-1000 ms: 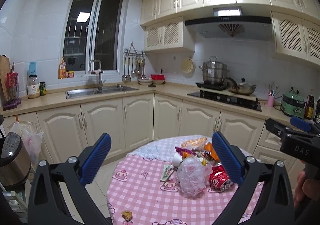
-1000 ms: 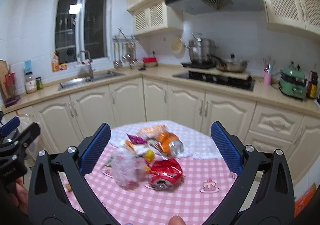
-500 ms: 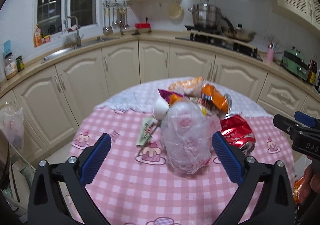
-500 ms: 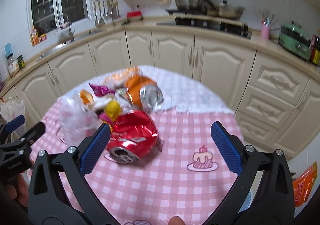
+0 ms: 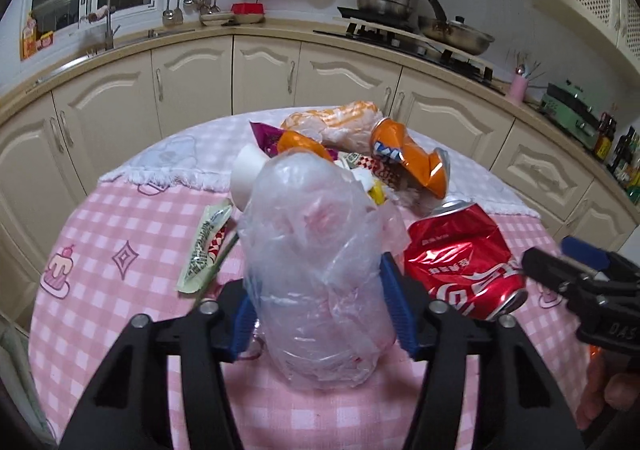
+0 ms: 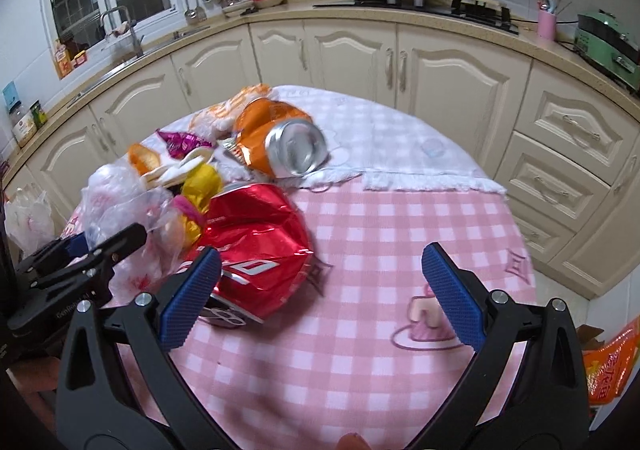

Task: Collect trash
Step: 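Grasp the clear plastic bag with the left tool while the right tool grasps the red can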

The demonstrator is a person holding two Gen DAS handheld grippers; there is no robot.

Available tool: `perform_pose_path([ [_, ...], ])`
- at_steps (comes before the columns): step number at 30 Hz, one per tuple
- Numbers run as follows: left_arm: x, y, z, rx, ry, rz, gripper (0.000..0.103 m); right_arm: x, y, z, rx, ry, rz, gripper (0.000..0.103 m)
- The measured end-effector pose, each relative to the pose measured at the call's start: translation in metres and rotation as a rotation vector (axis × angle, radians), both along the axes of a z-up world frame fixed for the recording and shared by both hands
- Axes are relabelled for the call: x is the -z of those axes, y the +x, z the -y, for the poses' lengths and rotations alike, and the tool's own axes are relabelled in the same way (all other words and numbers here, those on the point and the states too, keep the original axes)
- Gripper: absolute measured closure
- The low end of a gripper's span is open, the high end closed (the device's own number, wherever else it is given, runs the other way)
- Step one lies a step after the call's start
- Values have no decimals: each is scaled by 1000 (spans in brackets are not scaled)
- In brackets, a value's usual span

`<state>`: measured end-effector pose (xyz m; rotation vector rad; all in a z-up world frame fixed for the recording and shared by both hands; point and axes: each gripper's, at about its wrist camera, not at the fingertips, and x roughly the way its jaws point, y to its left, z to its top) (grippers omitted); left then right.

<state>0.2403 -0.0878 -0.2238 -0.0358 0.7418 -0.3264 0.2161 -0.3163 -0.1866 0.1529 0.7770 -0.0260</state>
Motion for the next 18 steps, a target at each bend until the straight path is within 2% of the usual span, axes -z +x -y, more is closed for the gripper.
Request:
perform_pose_path([
  [2,-1,-3,-1,11,-5,9,53,0,5,-4,-23,18,-10,5],
  [9,-6,-19,-25,-18,-42,22,54,20,33,-30,-96,53,-110,5],
  [10,-7,-22,-31,-25,-45,25,54,23,34,-36,-111,37,-114,7],
  [12,-9,-27,-40,-38,-54,29,54,29,35,-42,-138,42,-122,33],
  [13,-10,-30,-42,-40,-59,31,54,33,33,-42,-139,82,-122,35],
  [18,-15,-42,-51,-47,-56,53,54,26,18,-36,-143,130,-69,40],
])
